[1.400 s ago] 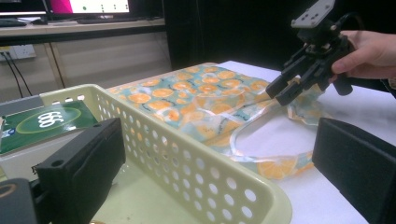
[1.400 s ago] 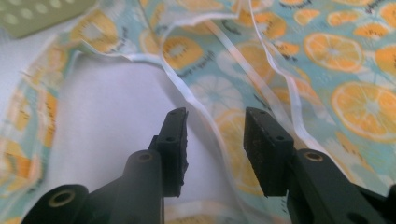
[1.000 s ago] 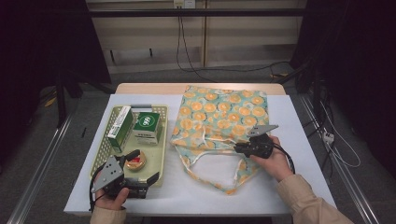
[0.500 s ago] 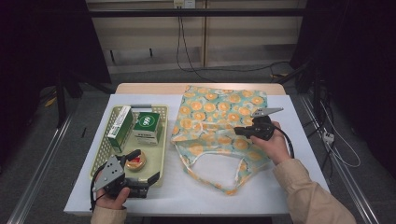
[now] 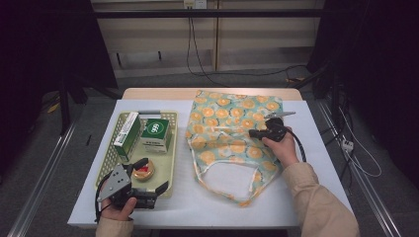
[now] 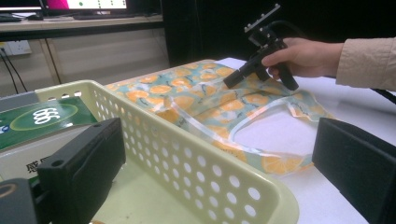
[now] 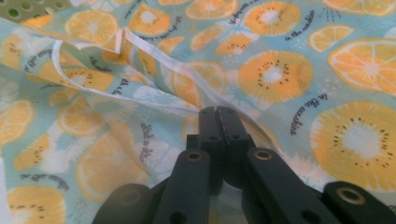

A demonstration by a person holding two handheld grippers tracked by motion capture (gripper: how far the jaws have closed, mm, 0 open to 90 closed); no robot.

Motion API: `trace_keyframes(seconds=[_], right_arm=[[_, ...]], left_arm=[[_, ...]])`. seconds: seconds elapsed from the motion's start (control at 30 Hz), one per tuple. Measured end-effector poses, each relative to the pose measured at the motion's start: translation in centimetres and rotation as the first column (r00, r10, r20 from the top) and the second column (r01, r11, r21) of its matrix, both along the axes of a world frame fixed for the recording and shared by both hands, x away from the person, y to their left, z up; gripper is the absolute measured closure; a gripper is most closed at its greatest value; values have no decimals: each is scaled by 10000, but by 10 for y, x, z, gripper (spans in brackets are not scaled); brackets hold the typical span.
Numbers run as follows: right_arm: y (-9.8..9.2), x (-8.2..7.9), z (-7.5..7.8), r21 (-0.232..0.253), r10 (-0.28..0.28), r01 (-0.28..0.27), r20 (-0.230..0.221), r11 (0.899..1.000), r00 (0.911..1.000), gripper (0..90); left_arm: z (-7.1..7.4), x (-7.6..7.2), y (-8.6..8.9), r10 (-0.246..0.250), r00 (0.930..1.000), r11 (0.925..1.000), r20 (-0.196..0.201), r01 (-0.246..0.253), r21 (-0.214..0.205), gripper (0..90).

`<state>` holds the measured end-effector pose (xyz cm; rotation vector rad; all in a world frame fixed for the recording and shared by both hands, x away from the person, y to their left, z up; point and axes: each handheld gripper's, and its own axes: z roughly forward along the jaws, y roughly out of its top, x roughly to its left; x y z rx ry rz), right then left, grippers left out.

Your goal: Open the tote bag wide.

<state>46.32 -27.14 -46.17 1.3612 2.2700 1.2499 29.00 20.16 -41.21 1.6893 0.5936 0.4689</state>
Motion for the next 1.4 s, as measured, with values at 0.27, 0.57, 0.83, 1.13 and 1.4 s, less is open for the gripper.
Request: trace_keyframes(seconds=[0.27,0.57,0.83,1.13,1.4], right_arm=[[1,-4,3,-542,11,-5,117,9985,9999,701],[6,-29,43,-363,680,-638,1270,9973,9896,615],[19,-56,59,-593,1640,-1560,1718,9860,9714,698],[34,-74,50,163,2763,-2792,1013,9601,9557,900],[39,-85,30,39,3055,-3060,448,9520,9511,900]], left_arm=[[0,0,0,17,10000,10000,7,-17,-11,27],[2,-2,-1,5,10000,10000,59,-5,-9,26],[2,-3,-2,19,10000,10000,62,-19,-52,26],[2,-3,-3,-28,10000,10000,49,28,43,26],[1,-4,-4,-41,10000,10000,44,41,35,26]])
